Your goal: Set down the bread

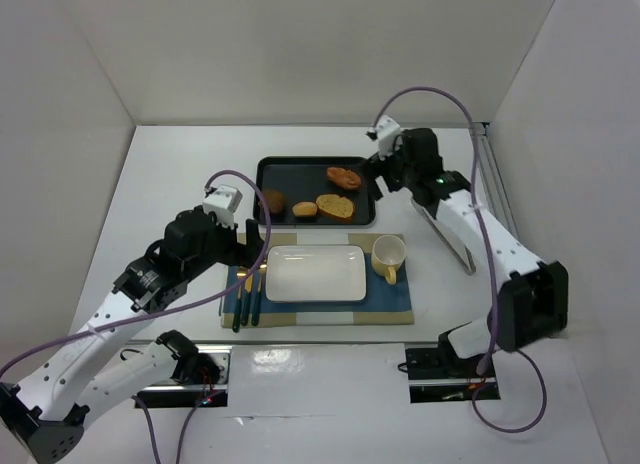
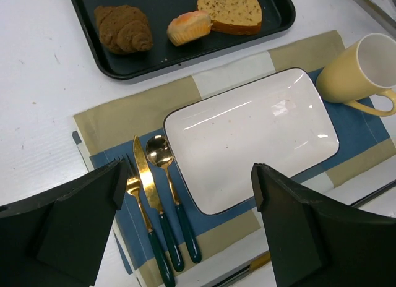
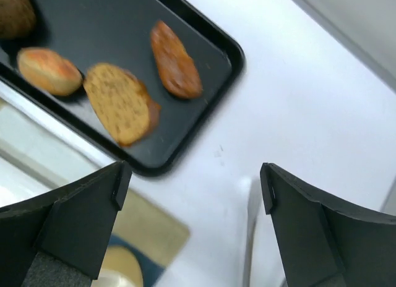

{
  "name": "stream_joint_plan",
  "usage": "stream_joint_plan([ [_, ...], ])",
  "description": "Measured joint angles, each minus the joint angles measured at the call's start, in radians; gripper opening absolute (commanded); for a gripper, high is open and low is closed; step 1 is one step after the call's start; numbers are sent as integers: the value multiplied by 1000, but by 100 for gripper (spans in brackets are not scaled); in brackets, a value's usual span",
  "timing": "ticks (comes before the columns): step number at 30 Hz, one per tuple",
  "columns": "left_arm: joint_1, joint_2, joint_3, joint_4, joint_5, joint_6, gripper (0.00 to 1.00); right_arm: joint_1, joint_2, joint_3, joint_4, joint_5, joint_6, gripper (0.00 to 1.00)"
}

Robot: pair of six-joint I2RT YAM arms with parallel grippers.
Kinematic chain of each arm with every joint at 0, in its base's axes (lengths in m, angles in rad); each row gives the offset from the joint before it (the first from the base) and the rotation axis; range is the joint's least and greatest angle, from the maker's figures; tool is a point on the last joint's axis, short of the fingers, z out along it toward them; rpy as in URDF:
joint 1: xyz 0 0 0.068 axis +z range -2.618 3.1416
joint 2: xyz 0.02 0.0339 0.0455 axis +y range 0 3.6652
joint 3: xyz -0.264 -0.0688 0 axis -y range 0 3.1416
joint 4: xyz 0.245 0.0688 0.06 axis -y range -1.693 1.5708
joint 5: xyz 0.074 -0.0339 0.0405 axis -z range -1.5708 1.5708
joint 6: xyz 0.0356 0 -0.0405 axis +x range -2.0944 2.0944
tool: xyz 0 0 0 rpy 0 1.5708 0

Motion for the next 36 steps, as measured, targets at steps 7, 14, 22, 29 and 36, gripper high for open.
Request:
stream_joint_plan([
  [7, 0, -26, 0, 0, 36, 1, 100, -439, -324, -303, 16, -195, -31, 0],
  [14, 0, -40, -2, -2, 72, 1, 100, -914, -219, -341, -8, -542, -177, 100],
  [22, 0, -40, -2, -14, 117, 1, 100, -1037, 128, -287, -116, -737, -391, 100],
  [29, 0, -63, -2, -14, 141, 2, 100, -962, 180, -274, -117, -755, -423, 100],
  [36, 0, -63, -2, -14, 158, 3, 100, -874, 180, -274, -103, -723, -394, 100],
])
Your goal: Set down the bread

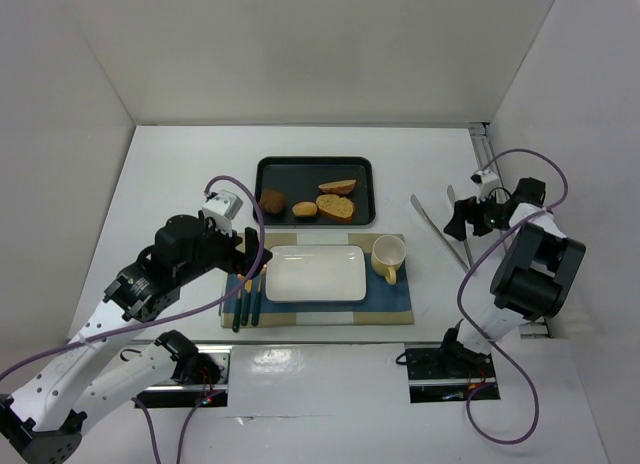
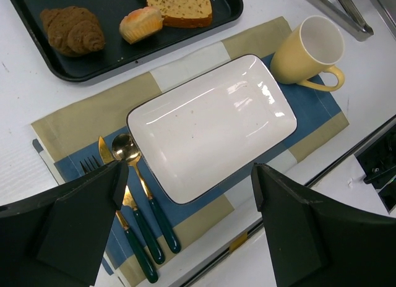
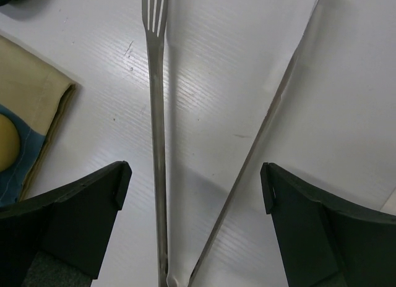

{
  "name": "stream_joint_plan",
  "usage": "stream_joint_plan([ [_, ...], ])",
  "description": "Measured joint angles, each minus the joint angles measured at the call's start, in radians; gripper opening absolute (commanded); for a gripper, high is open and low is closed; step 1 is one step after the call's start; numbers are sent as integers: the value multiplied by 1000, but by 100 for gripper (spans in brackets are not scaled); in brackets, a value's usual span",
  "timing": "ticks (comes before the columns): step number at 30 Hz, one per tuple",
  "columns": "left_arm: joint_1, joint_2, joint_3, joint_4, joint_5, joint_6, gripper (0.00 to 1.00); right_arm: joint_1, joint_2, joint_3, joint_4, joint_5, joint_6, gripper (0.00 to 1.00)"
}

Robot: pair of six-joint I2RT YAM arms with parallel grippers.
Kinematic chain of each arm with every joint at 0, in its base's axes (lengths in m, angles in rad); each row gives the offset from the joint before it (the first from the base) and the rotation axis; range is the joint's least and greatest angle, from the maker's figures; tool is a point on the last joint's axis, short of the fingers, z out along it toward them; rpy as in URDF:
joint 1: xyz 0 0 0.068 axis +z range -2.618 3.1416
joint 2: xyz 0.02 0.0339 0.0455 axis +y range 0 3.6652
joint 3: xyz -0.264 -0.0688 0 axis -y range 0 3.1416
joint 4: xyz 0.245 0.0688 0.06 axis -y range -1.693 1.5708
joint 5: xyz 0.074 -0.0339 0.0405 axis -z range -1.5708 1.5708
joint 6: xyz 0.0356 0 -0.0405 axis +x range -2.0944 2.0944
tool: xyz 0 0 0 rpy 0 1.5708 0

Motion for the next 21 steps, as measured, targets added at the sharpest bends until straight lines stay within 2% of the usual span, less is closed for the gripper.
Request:
stream_joint_plan([
  [8, 0, 0, 0, 0, 6, 0, 100, 78, 0, -17, 60, 77, 21, 100],
  [21, 0, 0, 0, 0, 8, 0, 100, 103, -4, -65, 128, 164, 29, 100],
])
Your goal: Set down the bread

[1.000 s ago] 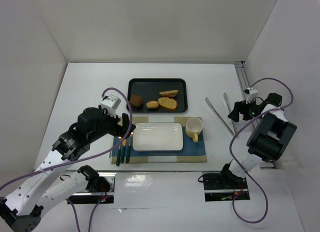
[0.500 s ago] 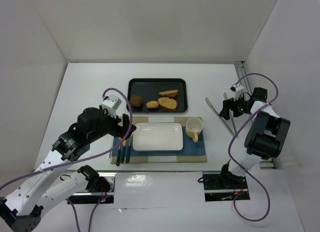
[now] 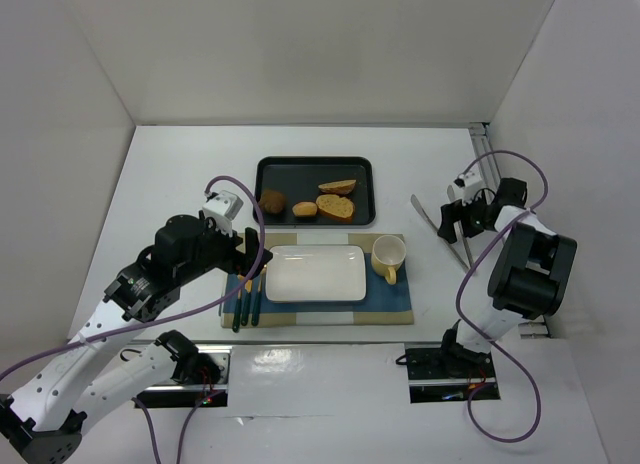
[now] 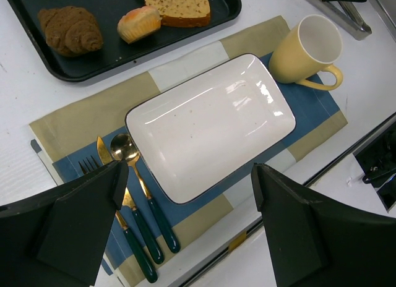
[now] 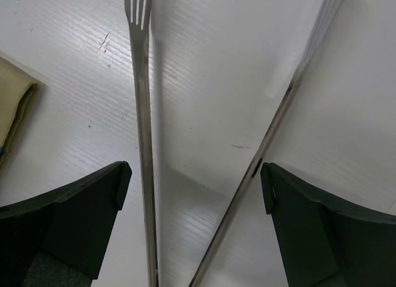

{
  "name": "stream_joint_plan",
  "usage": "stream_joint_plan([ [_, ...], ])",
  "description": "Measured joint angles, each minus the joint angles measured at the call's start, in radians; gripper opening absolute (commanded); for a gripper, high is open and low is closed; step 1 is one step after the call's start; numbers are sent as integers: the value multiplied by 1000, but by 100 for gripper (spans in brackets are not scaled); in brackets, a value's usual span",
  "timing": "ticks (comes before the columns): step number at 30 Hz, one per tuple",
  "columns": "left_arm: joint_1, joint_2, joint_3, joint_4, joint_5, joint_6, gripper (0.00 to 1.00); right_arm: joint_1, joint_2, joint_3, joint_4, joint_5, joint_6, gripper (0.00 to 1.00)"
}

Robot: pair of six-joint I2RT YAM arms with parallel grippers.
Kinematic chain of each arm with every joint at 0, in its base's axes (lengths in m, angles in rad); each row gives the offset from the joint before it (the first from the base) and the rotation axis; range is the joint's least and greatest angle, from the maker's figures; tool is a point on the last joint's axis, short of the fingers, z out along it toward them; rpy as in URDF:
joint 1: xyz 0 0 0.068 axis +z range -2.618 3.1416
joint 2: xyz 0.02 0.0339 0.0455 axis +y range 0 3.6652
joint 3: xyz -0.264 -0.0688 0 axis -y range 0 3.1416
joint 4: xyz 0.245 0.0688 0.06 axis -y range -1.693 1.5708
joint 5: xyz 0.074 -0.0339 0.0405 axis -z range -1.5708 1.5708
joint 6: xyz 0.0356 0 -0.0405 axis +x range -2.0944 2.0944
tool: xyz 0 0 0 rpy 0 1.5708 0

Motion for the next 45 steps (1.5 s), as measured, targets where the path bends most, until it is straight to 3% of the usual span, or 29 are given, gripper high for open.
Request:
stream_joint_plan([
  [15, 0, 0, 0, 0, 1, 0, 100, 58, -3, -64, 50, 120, -16, 100],
  [24, 0, 0, 0, 0, 1, 0, 100, 58, -3, -78, 75, 157, -23, 95],
  [29, 0, 0, 0, 0, 1, 0, 100, 58, -1, -78, 74, 158, -31, 87],
  [32, 0, 0, 0, 0, 1, 0, 100, 58, 3, -78, 74, 154, -32, 79],
  [39, 0, 0, 0, 0, -3, 0, 100, 60, 5, -78, 74, 141, -36, 47],
  [43, 0, 0, 0, 0, -5, 0, 100, 42, 5, -76, 66, 119, -40, 22],
  [44, 0, 0, 0, 0, -8, 0, 100, 34, 5, -75, 62, 114, -46, 5],
  [45, 0, 0, 0, 0, -10, 0, 100, 25, 3, -74, 57, 108, -50, 0],
])
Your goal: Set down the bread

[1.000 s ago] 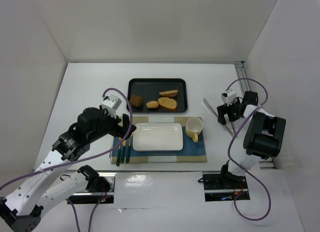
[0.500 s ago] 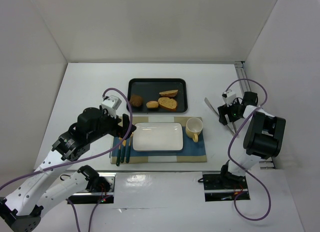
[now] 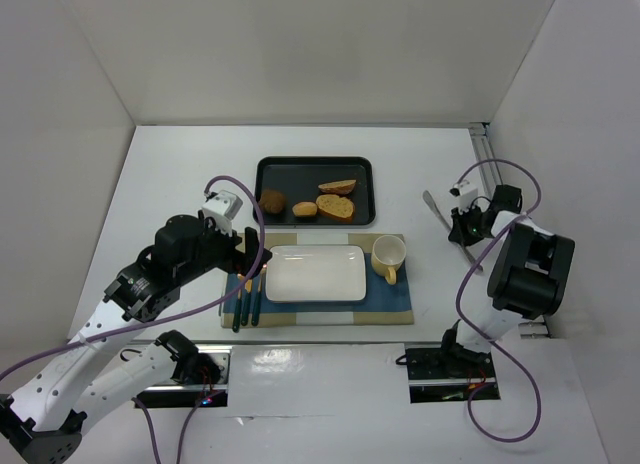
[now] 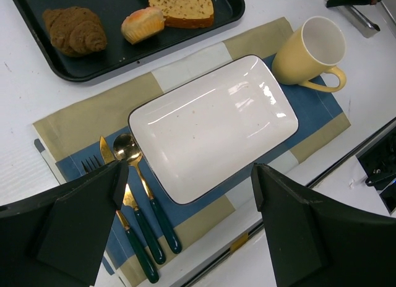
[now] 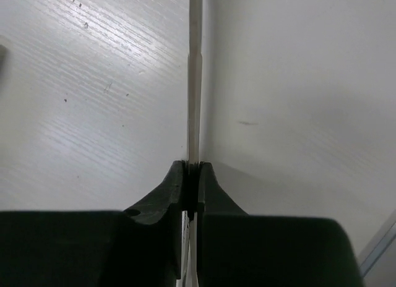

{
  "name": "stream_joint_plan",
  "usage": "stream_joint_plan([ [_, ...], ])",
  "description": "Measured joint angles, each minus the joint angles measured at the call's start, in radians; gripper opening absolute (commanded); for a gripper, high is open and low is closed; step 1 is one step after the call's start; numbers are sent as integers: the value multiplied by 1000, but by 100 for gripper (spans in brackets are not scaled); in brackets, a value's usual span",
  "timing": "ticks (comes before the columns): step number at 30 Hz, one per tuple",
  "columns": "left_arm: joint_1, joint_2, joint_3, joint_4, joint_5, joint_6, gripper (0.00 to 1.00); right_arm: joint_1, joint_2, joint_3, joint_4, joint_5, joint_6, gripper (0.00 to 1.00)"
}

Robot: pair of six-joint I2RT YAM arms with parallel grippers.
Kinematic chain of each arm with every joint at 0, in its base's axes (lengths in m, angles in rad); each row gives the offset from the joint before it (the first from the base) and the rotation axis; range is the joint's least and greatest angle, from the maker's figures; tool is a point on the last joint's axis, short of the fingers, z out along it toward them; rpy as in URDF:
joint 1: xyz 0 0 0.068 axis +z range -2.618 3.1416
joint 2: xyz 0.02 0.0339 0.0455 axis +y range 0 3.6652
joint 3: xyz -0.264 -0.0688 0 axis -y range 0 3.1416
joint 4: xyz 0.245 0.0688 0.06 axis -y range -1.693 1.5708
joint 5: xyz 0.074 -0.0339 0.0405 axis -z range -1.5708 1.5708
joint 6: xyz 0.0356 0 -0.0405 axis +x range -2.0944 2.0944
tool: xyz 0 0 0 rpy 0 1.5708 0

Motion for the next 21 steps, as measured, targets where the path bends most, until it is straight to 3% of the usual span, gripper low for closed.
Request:
stream_joint_plan([
  [10, 0, 3, 0, 0, -23, -1, 100, -55, -187, 151, -200, -183, 32, 0],
  [11, 0, 6, 0, 0, -26, -1, 100, -55, -208, 184, -217, -211, 35, 4],
  [12, 0, 8, 0, 0, -29, -1, 100, -55, -224, 217, -237, -236, 41, 24],
  [14, 0, 14, 0, 0, -33, -1, 100, -52, -253, 283, -265, -294, 48, 33],
  [16, 0, 18, 0, 0, -37, -1, 100, -39, -271, 344, -296, -348, 64, 50],
  [21, 0, 20, 0, 0, -51, -1, 100, 74, -283, 404, -314, -415, 116, 53],
])
